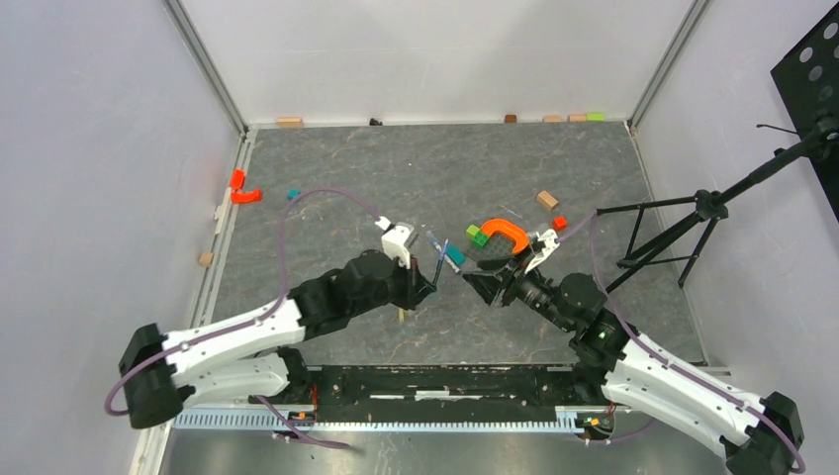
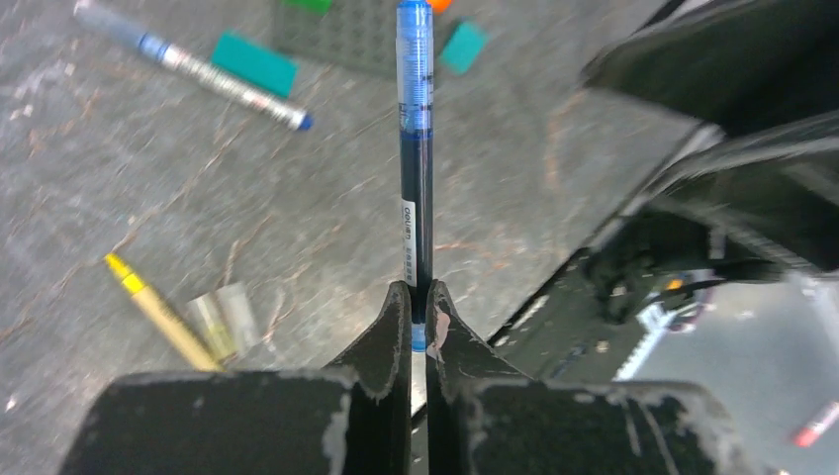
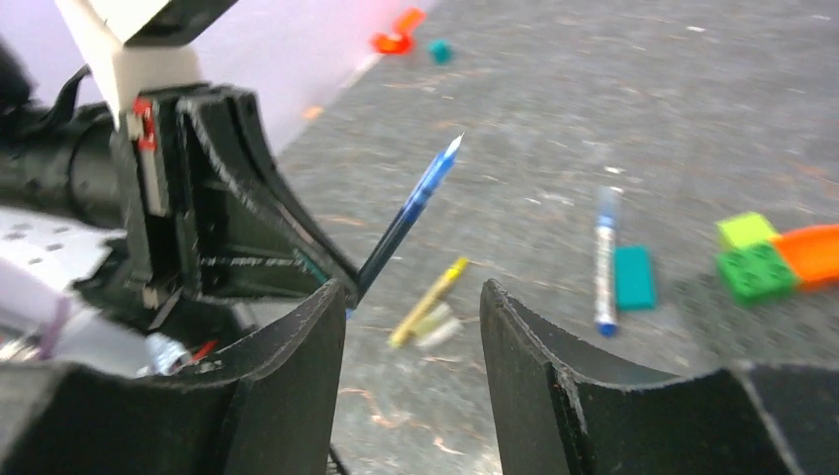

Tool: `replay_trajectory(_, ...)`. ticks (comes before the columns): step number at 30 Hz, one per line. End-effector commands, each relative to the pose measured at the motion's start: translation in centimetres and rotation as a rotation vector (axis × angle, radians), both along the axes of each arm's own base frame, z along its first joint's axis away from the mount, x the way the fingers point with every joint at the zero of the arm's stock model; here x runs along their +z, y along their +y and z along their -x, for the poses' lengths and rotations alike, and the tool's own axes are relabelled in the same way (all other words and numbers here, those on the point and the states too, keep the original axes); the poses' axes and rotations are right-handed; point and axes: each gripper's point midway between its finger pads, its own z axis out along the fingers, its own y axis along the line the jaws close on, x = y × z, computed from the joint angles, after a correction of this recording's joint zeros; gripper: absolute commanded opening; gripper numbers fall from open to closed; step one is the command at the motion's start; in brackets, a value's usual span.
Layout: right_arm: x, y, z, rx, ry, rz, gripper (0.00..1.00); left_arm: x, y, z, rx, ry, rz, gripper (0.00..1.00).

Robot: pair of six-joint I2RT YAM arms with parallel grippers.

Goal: Insert the pens into the pen caps

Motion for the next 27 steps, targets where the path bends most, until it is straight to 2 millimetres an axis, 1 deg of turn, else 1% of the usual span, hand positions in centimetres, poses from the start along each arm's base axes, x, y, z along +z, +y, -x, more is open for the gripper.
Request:
replay_trajectory(1,6.7,2.4,4.3,0.273,-0.186,-0.257,0.57,8.1,-1.5,1.1,-0.119,-0.182,0.288,0.02)
replay_trajectory(2,7.3,2.5,4.8,0.297,-0.202,-0.285,0.57,9.3,-1.4,1.5,-0.133,-0.205,0.323,0.02)
replay_trajectory(5,8.9,2.5,5.9,0.352,-0.23,-0.369,0.56,11.8,-1.2,2.8,-0.193,-0.25,0.408,0.02)
replay_trajectory(7,10.1,2.6,6.8,0.399,-0.26,-0.419,0.56,12.8,-1.2,3.5,-0.233,-0.271,0.443,0.02)
replay_trajectory(12,13.0,2.7,8.3,0.484,-0.328,-0.506,0.56,14.9,-1.2,4.8,-0.297,-0.309,0.526,0.02)
replay_trajectory(15,14.2,2.9,8.4,0.5,-0.337,-0.537,0.56,15.9,-1.3,5.5,-0.334,-0.323,0.563,0.02)
replay_trajectory(17,14.6,3.2,8.2,0.505,-0.337,-0.54,0.55,16.4,-1.4,5.9,-0.353,-0.33,0.584,0.02)
replay_trajectory(22,15.3,3.6,7.8,0.509,-0.337,-0.559,0.54,17.1,-1.4,6.3,-0.377,-0.346,0.609,0.02)
replay_trajectory(27,15.3,4.1,7.2,0.497,-0.321,-0.558,0.54,17.4,-1.3,6.6,-0.388,-0.358,0.632,0.02)
